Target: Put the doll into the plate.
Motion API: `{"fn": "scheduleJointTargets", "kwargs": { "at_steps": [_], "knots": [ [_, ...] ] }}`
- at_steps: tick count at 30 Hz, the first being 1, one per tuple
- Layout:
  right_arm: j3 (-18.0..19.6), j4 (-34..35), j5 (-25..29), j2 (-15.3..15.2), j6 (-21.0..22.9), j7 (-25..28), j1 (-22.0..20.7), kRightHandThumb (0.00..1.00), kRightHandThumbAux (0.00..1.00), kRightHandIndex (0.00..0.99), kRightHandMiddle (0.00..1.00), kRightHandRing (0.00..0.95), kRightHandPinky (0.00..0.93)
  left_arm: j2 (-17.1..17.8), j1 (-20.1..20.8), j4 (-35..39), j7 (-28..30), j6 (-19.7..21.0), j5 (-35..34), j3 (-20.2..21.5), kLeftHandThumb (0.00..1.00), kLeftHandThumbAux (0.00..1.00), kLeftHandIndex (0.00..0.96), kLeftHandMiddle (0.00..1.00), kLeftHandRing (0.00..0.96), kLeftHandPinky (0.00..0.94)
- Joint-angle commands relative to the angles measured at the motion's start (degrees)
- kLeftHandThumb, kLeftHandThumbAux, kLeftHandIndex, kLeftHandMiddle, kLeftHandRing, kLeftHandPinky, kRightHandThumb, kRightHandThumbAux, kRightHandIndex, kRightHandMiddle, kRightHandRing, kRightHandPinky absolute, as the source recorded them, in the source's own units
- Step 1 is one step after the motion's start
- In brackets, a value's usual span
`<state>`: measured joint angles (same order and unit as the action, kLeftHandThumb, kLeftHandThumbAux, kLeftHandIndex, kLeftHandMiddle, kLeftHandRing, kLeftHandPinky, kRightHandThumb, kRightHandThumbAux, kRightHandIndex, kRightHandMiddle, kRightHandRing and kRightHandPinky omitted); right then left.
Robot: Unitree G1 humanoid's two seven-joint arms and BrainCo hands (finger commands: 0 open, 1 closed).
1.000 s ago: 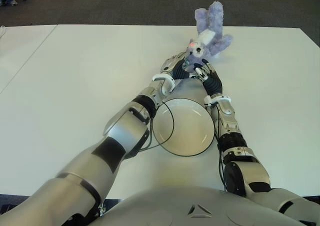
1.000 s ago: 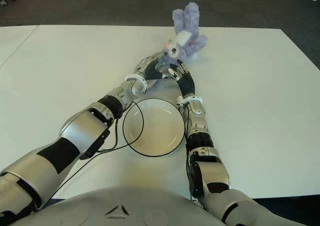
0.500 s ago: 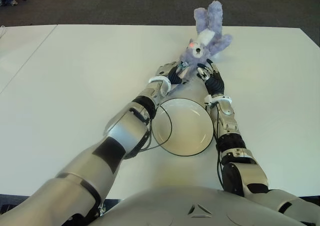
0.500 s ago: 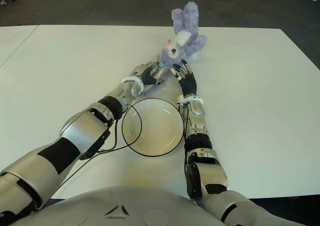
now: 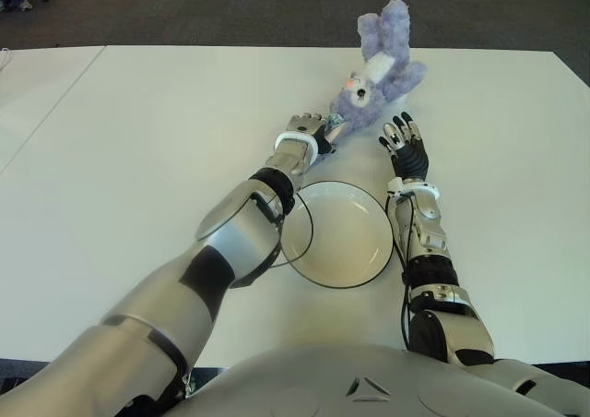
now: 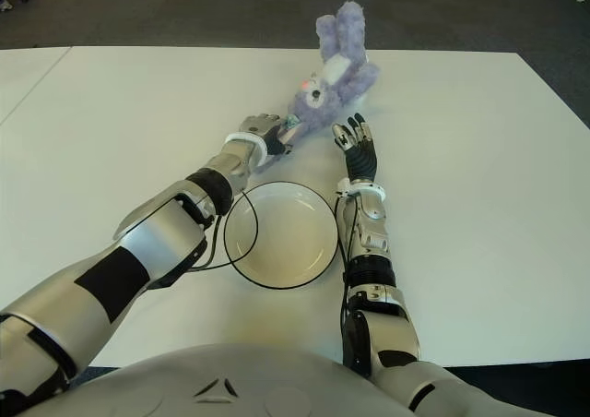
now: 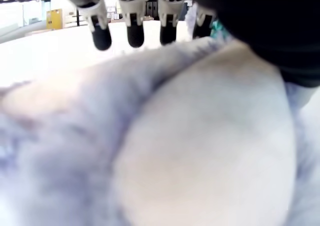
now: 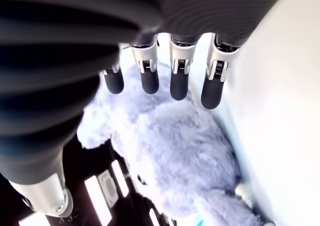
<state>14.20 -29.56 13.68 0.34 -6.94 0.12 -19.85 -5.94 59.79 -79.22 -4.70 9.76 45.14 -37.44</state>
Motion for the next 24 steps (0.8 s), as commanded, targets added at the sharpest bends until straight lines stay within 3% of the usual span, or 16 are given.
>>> {"fn": "scheduleJointTargets", "kwargs": {
  "at_steps": [1,6,14,18,19,21,22,24],
  "knots": [
    [2.69,-11.98,0.94,-1.57,5.42,-3.49,-5.72,0.181,0.607,0.025,0.008,0.007,0.000,-1.07,-0.87,-1.31,0.98,0.85,0.71,-0.54,0.406,0.336,0.000,0.000,0.000,0.024],
    [6.38,-25.69,3.17,-2.74,8.70,-6.90,-14.74,0.143,0.554,0.040,0.000,0.000,0.000,-0.88,-2.22,-1.50,0.70,0.69,0.40,-0.09,0.423,0.323,0.000,0.000,0.000,0.063],
    [10.41,-38.23,5.43,-3.66,8.31,-8.19,-21.39,0.113,0.509,0.072,0.000,0.000,0.000,-1.87,-2.21,-1.68,1.99,2.21,-0.22,0.69,0.427,0.340,0.000,0.000,0.000,0.099],
    [12.08,-42.61,5.95,-4.94,9.09,-7.22,-23.66,0.109,0.488,0.018,0.000,0.000,0.000,-2.78,-2.01,-1.73,1.84,3.19,-0.66,1.29,0.417,0.357,0.000,0.000,0.000,0.147],
    [12.47,-43.26,6.09,-5.20,9.45,-7.12,-24.17,0.105,0.475,0.004,0.000,0.000,0.000,-2.97,-2.00,-1.73,1.59,3.40,-0.84,1.52,0.424,0.376,0.000,0.000,0.017,0.248],
    [13.16,-44.38,6.25,-5.65,9.95,-7.01,-25.00,0.104,0.471,0.000,0.000,0.000,0.000,-3.26,-2.02,-1.70,1.10,3.65,-1.16,1.97,0.427,0.382,0.000,0.000,0.023,0.278],
    [13.50,-45.00,6.28,-5.98,10.33,-7.14,-25.57,0.101,0.464,0.000,0.000,0.000,0.000,-3.37,-2.09,-1.67,0.71,3.66,-1.55,2.48,0.435,0.395,0.000,0.000,0.102,0.349],
    [14.00,-45.95,6.16,-6.42,10.88,-7.51,-26.49,0.098,0.456,0.000,0.000,0.000,0.000,-3.54,-2.21,-1.56,-0.06,3.50,-2.74,3.93,0.446,0.408,0.000,0.000,0.152,0.414]
  ]
}}
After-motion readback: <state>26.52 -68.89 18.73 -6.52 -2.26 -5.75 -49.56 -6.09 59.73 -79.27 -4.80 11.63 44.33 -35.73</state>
